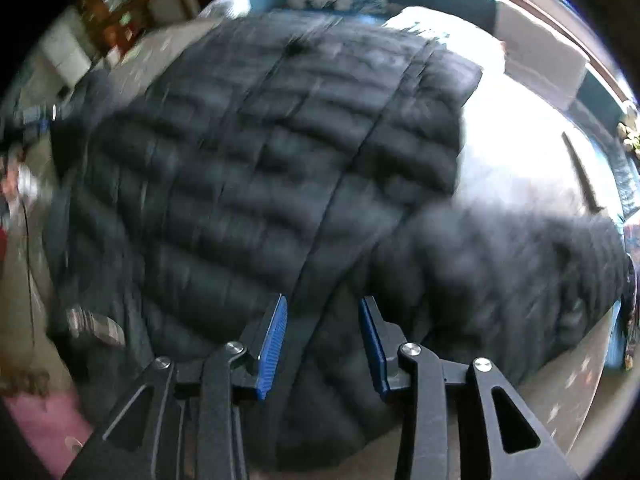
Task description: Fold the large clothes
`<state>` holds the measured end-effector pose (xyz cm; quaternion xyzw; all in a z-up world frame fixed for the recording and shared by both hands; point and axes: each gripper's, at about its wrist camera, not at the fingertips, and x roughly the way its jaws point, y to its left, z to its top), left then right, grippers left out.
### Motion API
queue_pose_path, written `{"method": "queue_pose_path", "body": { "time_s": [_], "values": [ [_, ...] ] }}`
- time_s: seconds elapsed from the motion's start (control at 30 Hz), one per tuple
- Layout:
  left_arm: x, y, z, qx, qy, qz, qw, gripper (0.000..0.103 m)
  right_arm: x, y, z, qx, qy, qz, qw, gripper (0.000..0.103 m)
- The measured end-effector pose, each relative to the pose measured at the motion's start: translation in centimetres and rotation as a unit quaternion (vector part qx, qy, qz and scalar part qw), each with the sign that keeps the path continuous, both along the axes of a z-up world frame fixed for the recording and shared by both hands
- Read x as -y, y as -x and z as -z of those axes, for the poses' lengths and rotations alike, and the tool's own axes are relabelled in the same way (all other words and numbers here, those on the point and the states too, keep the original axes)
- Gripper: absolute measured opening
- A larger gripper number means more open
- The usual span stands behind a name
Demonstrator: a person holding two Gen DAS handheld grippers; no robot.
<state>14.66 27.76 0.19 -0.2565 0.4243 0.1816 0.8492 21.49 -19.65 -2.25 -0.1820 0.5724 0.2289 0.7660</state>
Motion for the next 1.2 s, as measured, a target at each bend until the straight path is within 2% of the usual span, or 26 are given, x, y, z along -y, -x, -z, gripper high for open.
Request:
{"method": "queue_pose_path", "body": {
  "time_s": [0.07,0.13,0.27,0.43,0.5,0.63,0.8,0.9,0.97,1.03,1.07,1.13,1.2],
  "values": [
    [1.6,1.8,-1.2,0.009,-0.014,0.022,0.9996,0.043,0.1,2.1,2.1,0.006,0.042,-0.012,0.999,0.041],
    [3.6,3.1,-2.1,0.013,-0.024,0.053,0.9982,0.043,0.4,3.1,2.9,0.015,0.054,-0.019,0.998,0.042],
    [9.8,4.3,-3.3,0.004,-0.063,0.145,0.9873,0.044,0.3,3.2,0.4,0.011,0.053,-0.010,0.999,0.042],
    [17.6,4.5,-3.3,0.007,-0.054,0.250,0.9668,0.044,-1.1,4.7,-3.9,0.054,0.061,-0.030,0.996,0.042],
    [21.1,4.6,-2.9,0.007,-0.048,0.294,0.9547,0.044,-1.7,5.7,-4.8,0.059,0.044,-0.036,0.997,0.042],
    [28.3,4.9,-1.2,0.000,-0.054,0.372,0.9267,0.044,-4.0,9.2,-4.3,0.058,0.014,-0.073,0.995,0.042],
    [34.0,5.0,2.2,-0.018,-0.049,0.432,0.9001,0.044,-6.8,12.6,-2.3,0.054,-0.004,-0.122,0.991,0.042],
    [35.9,6.1,4.3,-0.031,-0.073,0.454,0.8872,0.044,-7.9,14.3,0.3,0.017,0.003,-0.150,0.989,0.043],
    [37.0,7.1,5.3,-0.030,-0.093,0.464,0.8807,0.044,-8.0,15.1,2.3,0.007,0.026,-0.165,0.986,0.047],
    [37.5,8.2,5.7,-0.020,-0.098,0.471,0.8762,0.046,-8.0,16.2,3.6,0.026,0.047,-0.184,0.982,0.050],
    [37.6,8.5,5.7,-0.019,-0.097,0.477,0.8733,0.052,-8.1,16.7,3.5,0.039,0.054,-0.194,0.979,0.050],
    [37.7,9.1,5.8,-0.016,-0.097,0.481,0.8713,0.055,-8.2,16.9,2.7,0.042,0.055,-0.199,0.978,0.049],
    [38.1,9.6,5.9,-0.013,-0.107,0.482,0.8693,0.055,-7.9,16.6,1.2,0.042,0.036,-0.191,0.980,0.049]
  ]
}}
